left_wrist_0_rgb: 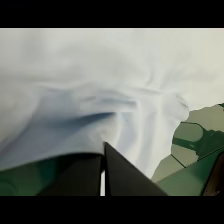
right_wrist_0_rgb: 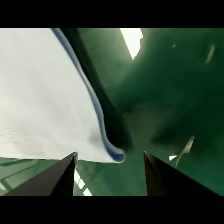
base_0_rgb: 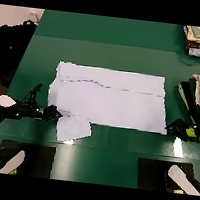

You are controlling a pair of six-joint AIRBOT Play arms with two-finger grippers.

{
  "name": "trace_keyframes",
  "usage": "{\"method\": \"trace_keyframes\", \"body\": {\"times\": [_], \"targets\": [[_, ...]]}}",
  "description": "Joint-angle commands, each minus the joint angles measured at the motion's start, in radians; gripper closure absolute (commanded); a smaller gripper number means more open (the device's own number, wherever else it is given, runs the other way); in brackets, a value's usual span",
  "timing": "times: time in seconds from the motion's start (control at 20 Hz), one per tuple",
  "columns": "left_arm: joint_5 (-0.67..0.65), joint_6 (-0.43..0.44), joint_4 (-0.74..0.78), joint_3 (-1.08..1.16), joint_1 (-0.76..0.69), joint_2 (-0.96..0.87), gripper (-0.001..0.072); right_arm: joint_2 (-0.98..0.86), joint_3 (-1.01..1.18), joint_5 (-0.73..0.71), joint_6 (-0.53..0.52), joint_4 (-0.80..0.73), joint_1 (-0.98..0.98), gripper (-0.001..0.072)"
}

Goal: Fold the shirts.

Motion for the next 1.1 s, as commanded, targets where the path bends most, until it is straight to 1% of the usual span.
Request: {"method": "trace_keyframes", "body": {"times": [0.0, 0.15, 0.2, 0.25, 0.3, 0.45, 0.5, 0.65, 0.75, 0.85, 0.9, 1.05], "targets": [[0.009, 0.001, -0.001, 0.007, 0.000, 0.001, 0.0686, 0.001, -0.061, -0.039, -0.025, 0.042, 0.016, 0.0246], [0.006, 0.001, 0.003, 0.007, 0.000, 0.001, 0.0686, -0.027, -0.058, -0.032, -0.024, 0.045, 0.105, 0.0274], [-0.008, 0.000, 0.016, 0.008, 0.000, 0.001, 0.0686, -0.037, -0.058, -0.031, -0.026, 0.044, 0.134, 0.0443], [-0.035, -0.002, 0.045, 0.013, 0.000, 0.001, 0.0686, -0.040, -0.058, -0.027, -0.039, 0.043, 0.158, 0.0678], [-0.065, -0.004, 0.081, 0.026, 0.000, 0.002, 0.0688, -0.032, -0.058, -0.026, -0.050, 0.042, 0.173, 0.0698], [-0.164, -0.046, 0.218, 0.109, 0.000, 0.004, 0.0687, 0.072, -0.054, -0.019, -0.060, -0.003, 0.176, 0.0698], [-0.201, -0.051, 0.235, 0.134, 0.000, 0.004, 0.0688, 0.119, -0.050, 0.005, -0.057, -0.034, 0.166, 0.0698], [-0.290, -0.051, 0.238, 0.176, 0.000, 0.004, 0.0688, 0.257, 0.011, 0.157, -0.056, -0.122, 0.101, 0.0698], [-0.345, -0.056, 0.235, 0.209, 0.000, 0.004, 0.0687, 0.333, 0.080, 0.213, -0.036, -0.150, 0.058, 0.0698], [-0.342, -0.060, 0.220, 0.281, 0.000, 0.004, 0.0687, 0.357, 0.156, 0.203, -0.018, -0.142, 0.054, 0.0699], [-0.316, -0.060, 0.208, 0.331, 0.000, 0.004, 0.0687, 0.334, 0.194, 0.197, -0.018, -0.137, 0.068, 0.0699], [-0.188, -0.058, 0.180, 0.472, -0.008, -0.039, 0.0688, 0.175, 0.310, 0.160, -0.008, -0.138, 0.171, 0.0699]]}}
